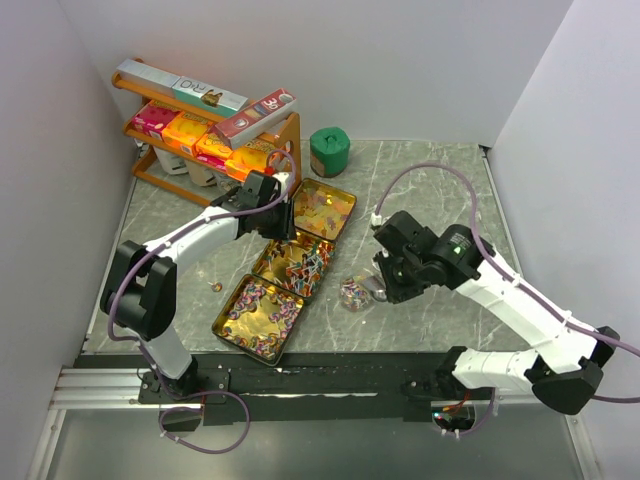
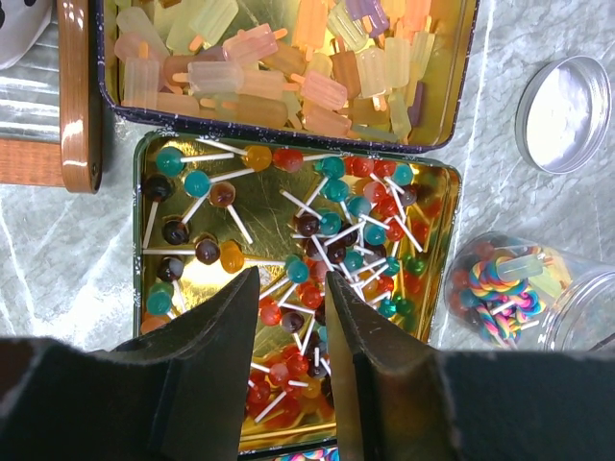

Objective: Pack the candies
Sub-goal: Place the fake candies in the packing bottle.

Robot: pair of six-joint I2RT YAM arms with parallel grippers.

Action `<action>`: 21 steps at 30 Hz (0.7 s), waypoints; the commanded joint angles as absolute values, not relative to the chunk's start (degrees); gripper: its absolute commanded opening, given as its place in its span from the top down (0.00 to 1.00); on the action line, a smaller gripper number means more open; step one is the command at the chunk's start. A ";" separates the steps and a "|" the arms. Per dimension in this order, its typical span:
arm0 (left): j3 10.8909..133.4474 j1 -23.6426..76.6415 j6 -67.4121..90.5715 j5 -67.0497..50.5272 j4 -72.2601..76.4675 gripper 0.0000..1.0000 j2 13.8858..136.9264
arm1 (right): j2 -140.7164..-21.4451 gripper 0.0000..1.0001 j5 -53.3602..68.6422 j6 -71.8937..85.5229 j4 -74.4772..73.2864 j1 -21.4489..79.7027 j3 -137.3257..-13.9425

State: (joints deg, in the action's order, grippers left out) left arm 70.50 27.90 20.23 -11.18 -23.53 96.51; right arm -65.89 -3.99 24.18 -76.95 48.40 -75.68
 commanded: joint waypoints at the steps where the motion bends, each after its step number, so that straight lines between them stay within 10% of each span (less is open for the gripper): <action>1: 70.40 27.69 19.60 -11.61 -21.80 0.61 96.07 | -66.09 1.00 -7.29 21.80 -83.86 48.69 -81.99; 8: 68.56 26.90 20.21 -11.16 -21.53 0.60 93.61 | -71.44 1.00 -14.24 -2.38 -59.47 41.76 -82.02; 16: 65.93 25.49 20.92 -10.37 -21.89 0.61 90.18 | -75.31 1.00 10.49 -37.94 -13.31 27.26 -68.82; 21: 63.81 24.35 21.62 -8.62 -21.71 0.61 86.58 | -88.22 1.00 10.64 -50.17 -13.97 25.93 -75.75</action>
